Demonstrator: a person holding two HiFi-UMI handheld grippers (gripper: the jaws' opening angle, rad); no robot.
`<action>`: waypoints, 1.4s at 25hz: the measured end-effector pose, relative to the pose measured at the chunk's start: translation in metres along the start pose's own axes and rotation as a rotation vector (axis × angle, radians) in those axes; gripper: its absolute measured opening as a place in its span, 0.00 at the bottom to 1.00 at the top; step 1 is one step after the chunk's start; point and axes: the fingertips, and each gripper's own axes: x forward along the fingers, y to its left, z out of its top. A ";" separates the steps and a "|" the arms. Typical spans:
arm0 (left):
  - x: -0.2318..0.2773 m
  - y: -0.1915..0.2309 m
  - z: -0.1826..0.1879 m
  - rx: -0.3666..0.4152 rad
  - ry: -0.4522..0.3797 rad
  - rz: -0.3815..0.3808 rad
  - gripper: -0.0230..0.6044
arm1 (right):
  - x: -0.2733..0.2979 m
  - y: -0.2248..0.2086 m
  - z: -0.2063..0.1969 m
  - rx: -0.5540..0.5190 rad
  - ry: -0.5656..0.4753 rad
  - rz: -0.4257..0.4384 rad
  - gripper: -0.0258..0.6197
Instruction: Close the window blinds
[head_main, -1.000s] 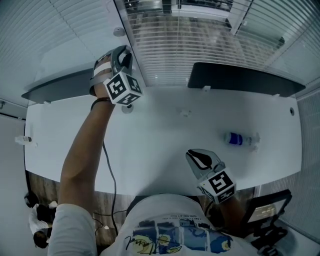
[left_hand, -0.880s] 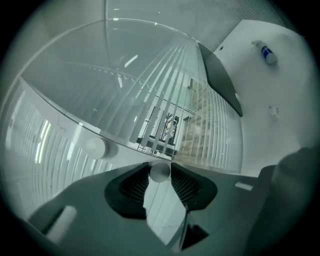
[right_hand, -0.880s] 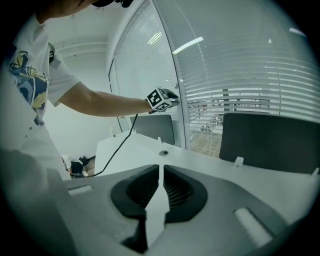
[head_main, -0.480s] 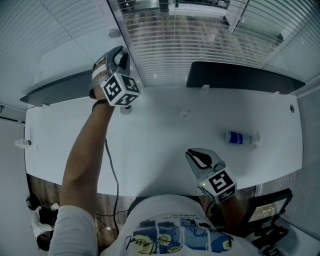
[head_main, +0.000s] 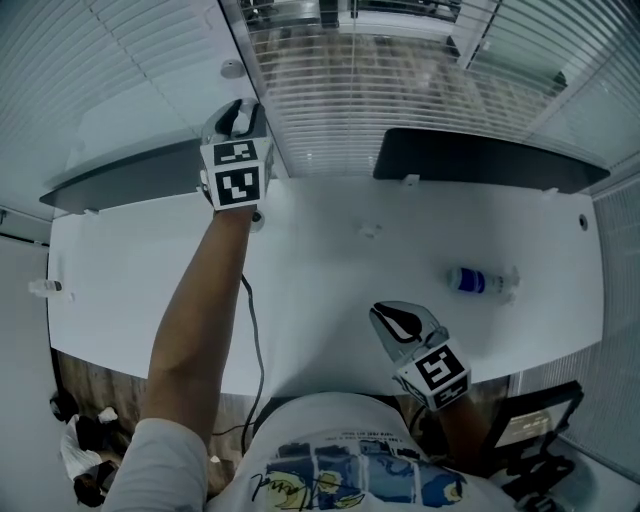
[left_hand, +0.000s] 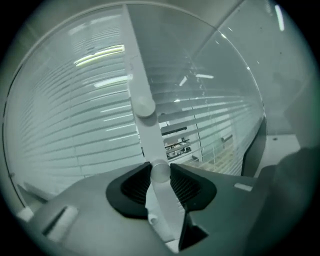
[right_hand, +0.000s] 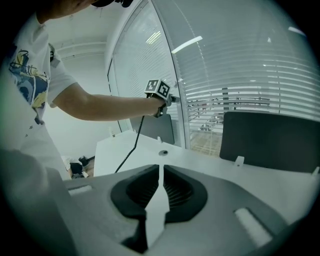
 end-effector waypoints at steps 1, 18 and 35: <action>0.000 0.001 0.000 -0.065 -0.006 -0.006 0.24 | 0.000 0.000 0.000 0.000 0.001 0.001 0.07; 0.001 0.007 -0.002 -0.401 -0.040 -0.071 0.28 | -0.002 -0.004 -0.001 -0.001 -0.009 -0.008 0.07; 0.002 -0.012 -0.001 0.779 -0.001 0.029 0.33 | -0.002 -0.003 -0.004 0.007 0.001 -0.004 0.07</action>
